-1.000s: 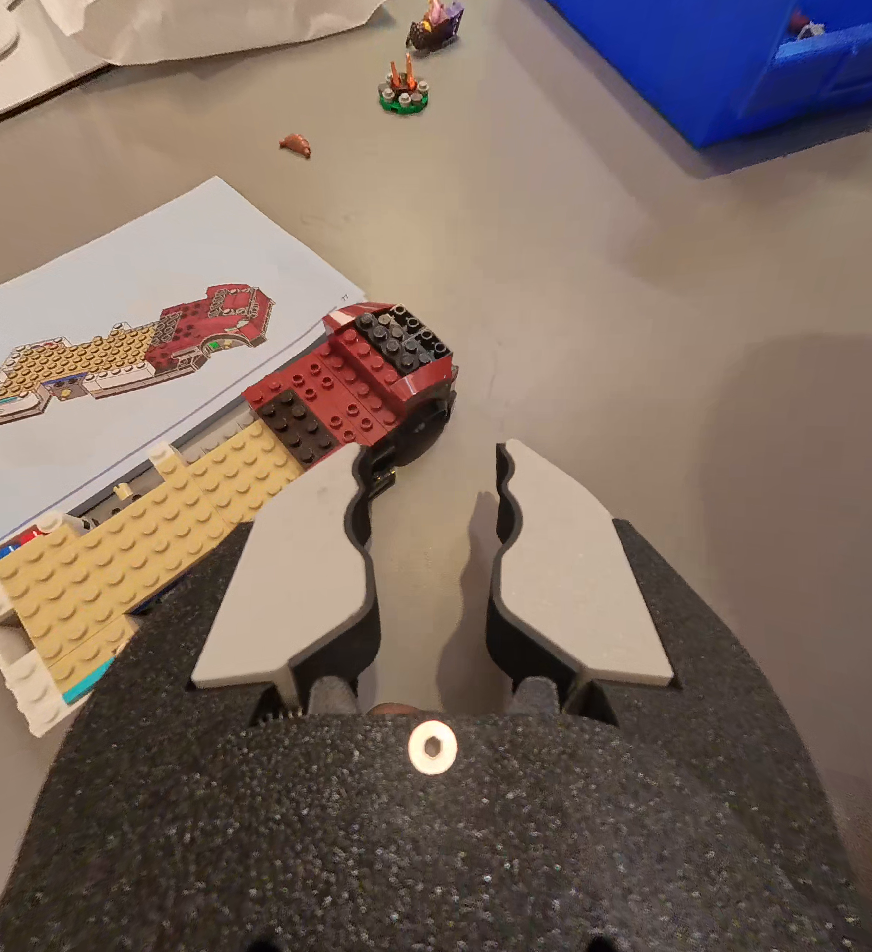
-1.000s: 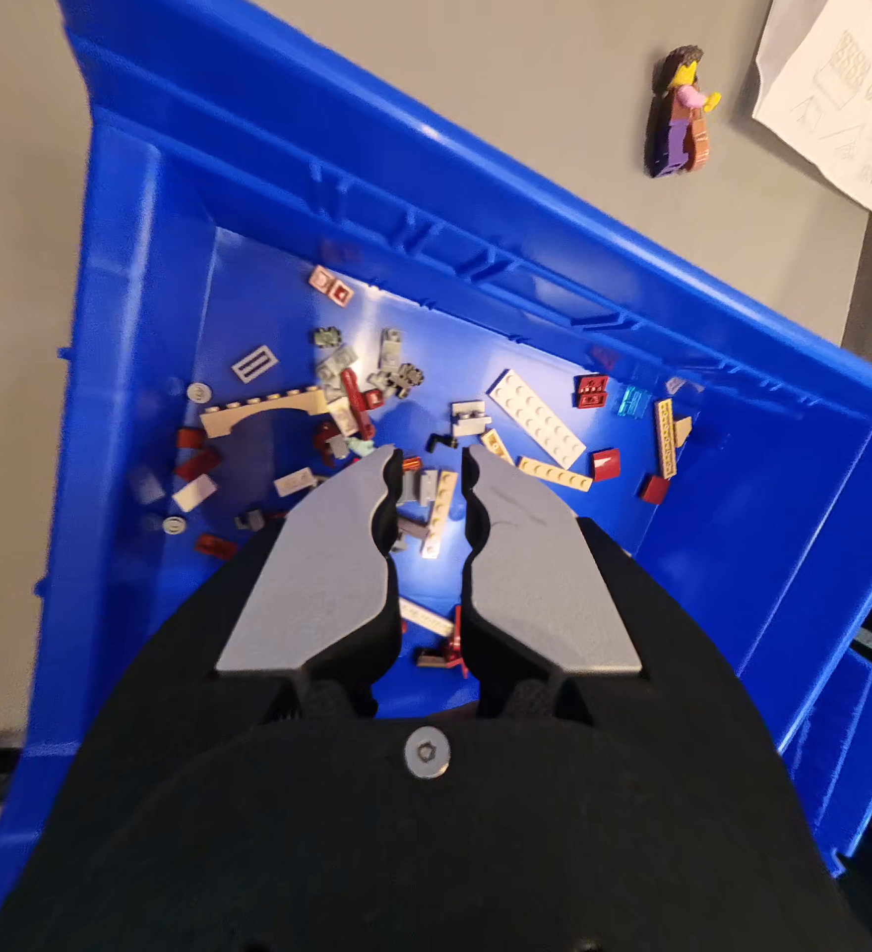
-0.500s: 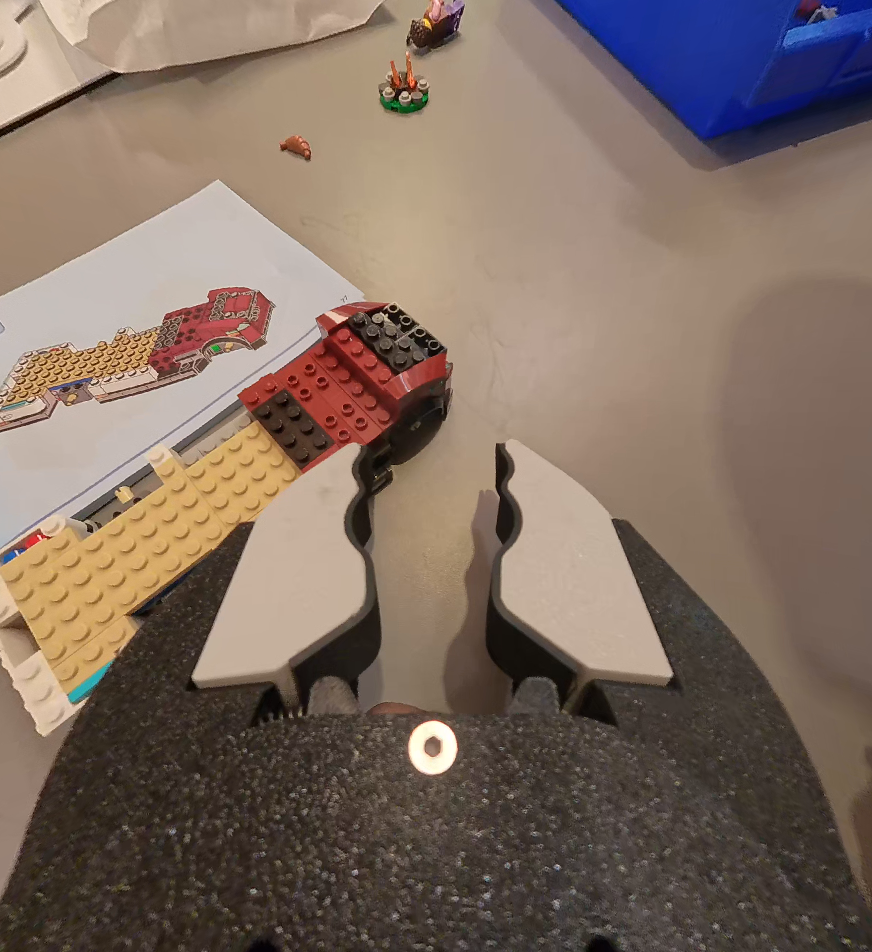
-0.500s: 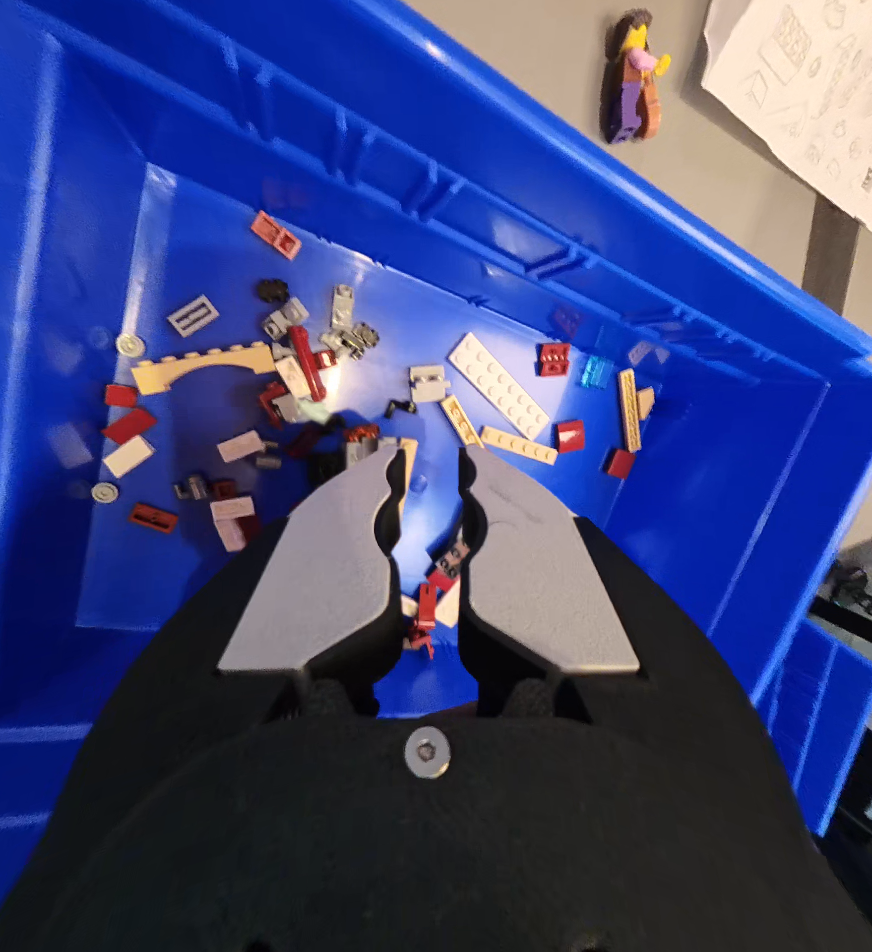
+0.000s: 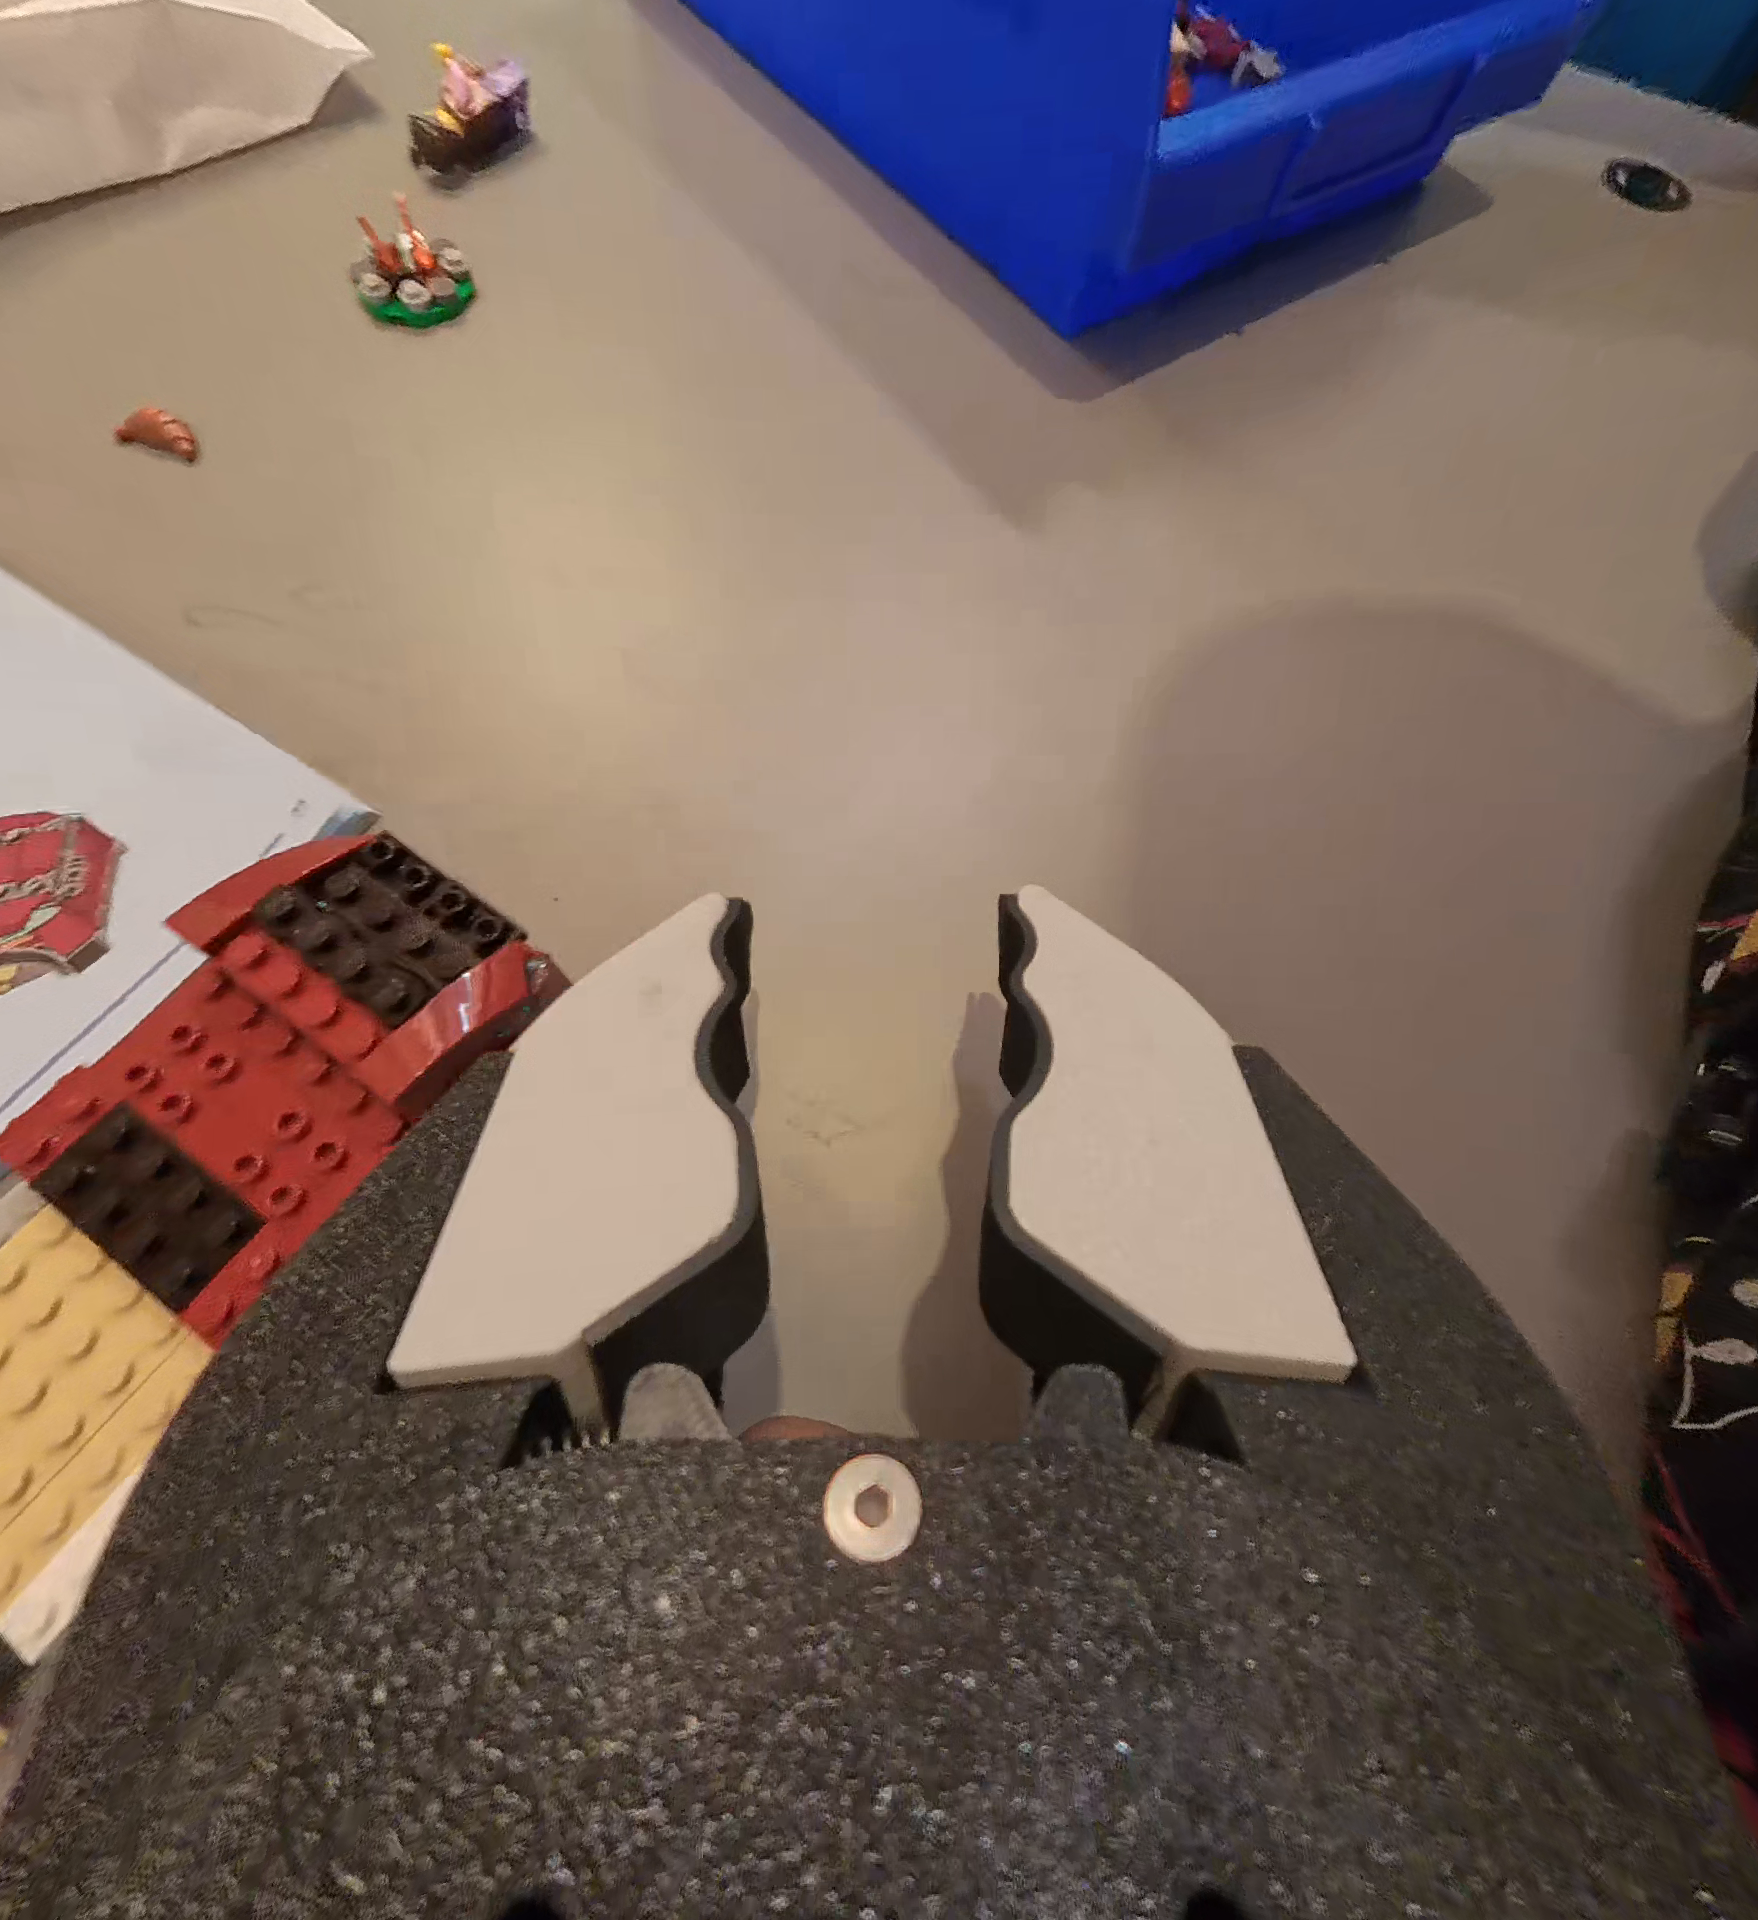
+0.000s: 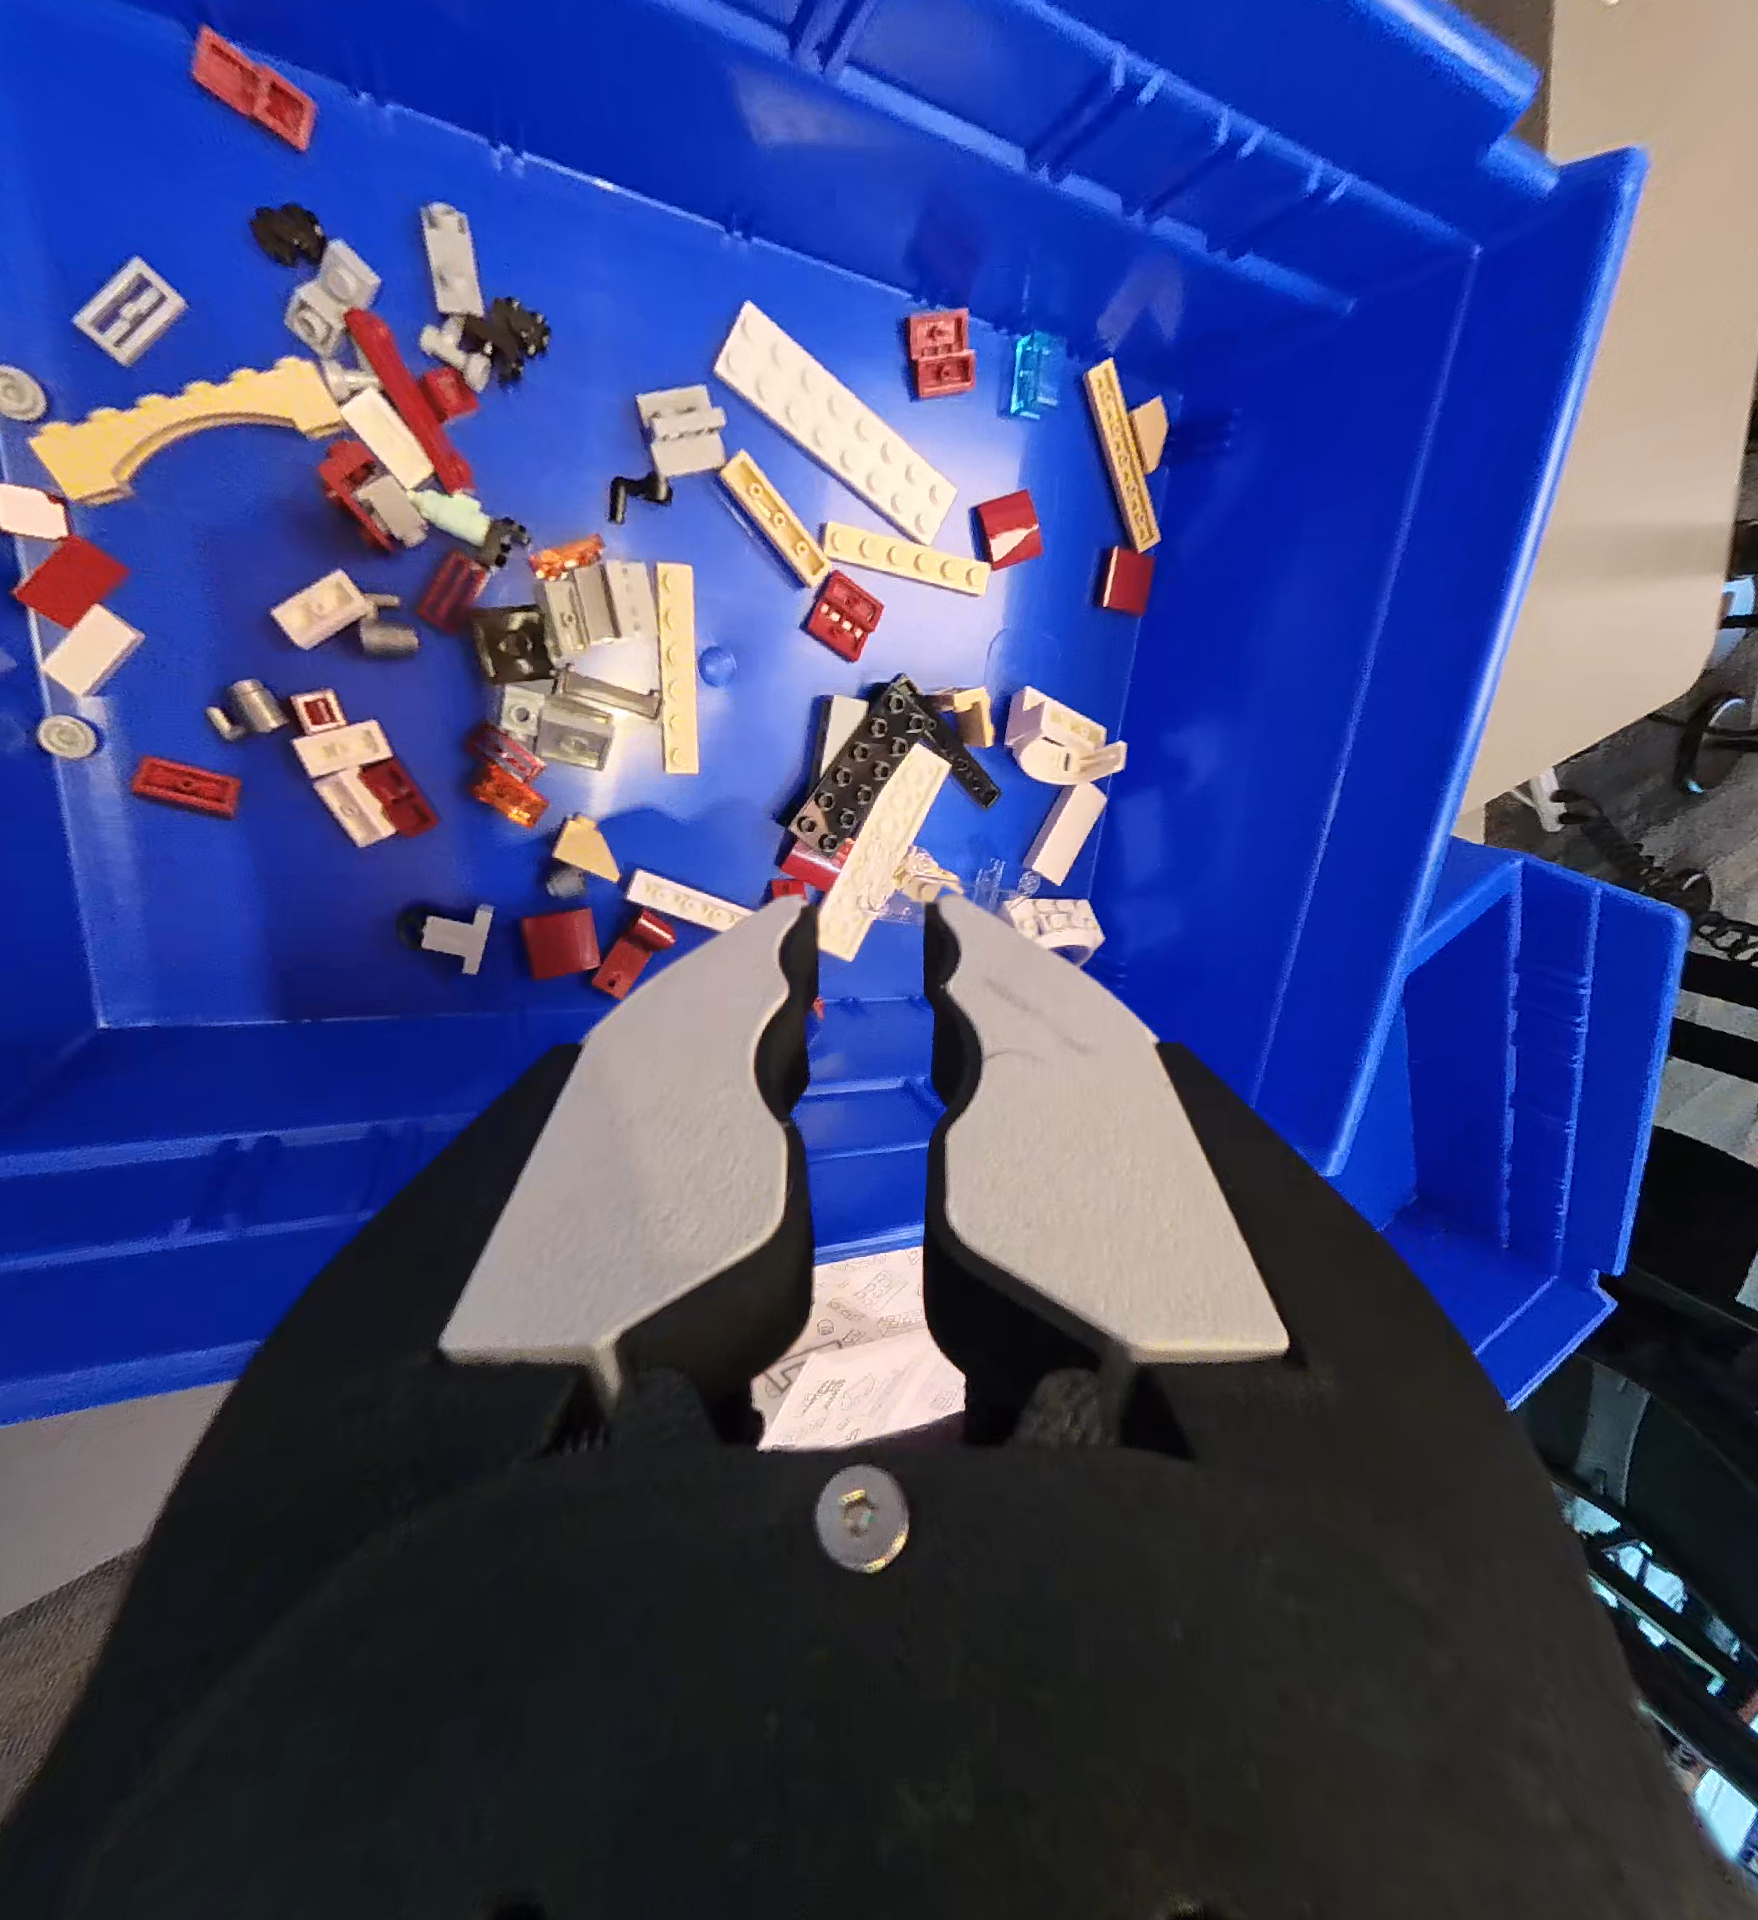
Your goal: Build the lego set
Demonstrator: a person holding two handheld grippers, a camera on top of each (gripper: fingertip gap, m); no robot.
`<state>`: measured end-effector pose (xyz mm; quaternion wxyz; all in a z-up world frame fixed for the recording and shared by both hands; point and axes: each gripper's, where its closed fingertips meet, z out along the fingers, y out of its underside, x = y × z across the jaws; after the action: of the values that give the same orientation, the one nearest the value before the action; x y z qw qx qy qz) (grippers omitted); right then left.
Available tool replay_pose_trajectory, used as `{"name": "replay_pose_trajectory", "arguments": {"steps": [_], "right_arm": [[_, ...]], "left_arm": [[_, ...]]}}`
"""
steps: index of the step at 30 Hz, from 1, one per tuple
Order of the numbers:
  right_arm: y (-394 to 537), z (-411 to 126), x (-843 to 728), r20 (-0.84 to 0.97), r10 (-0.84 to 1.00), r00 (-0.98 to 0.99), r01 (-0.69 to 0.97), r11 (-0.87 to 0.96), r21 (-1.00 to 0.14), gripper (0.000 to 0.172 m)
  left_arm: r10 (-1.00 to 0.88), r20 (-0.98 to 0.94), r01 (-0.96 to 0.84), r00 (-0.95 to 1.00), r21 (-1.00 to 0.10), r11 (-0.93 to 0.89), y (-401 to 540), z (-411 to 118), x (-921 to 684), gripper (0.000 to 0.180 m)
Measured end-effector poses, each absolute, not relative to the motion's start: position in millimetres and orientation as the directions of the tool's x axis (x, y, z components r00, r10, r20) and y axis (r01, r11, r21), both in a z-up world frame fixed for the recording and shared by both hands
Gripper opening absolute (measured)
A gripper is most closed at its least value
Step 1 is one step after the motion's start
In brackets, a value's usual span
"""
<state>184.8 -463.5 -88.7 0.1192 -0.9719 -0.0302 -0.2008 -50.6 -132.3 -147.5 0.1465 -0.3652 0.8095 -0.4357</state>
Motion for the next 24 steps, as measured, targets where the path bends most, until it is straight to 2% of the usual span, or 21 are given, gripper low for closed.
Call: {"name": "replay_pose_trajectory", "arguments": {"steps": [10,17,24], "right_arm": [[-455.7,-107.4,162.0,0.281,0.139,0.95,0.187,-0.97,-0.153,0.017],[-448.6,-126.8,129.0,0.124,0.249,0.961,0.263,-0.958,-0.113,0.011],[-432.9,-141.3,91.9,0.005,0.377,0.926,0.374,-0.917,-0.139,0.01]], "left_arm": [[-0.703,0.124,-0.502,-0.7,-0.786,0.361,-134.0,-153.6,-51.1,0.046],[-0.702,0.149,-0.513,-0.696,-0.787,0.342,-133.3,-152.8,-50.5,0.046],[-0.702,0.169,-0.525,-0.692,-0.786,0.327,-132.4,-152.4,-49.6,0.046]]}}
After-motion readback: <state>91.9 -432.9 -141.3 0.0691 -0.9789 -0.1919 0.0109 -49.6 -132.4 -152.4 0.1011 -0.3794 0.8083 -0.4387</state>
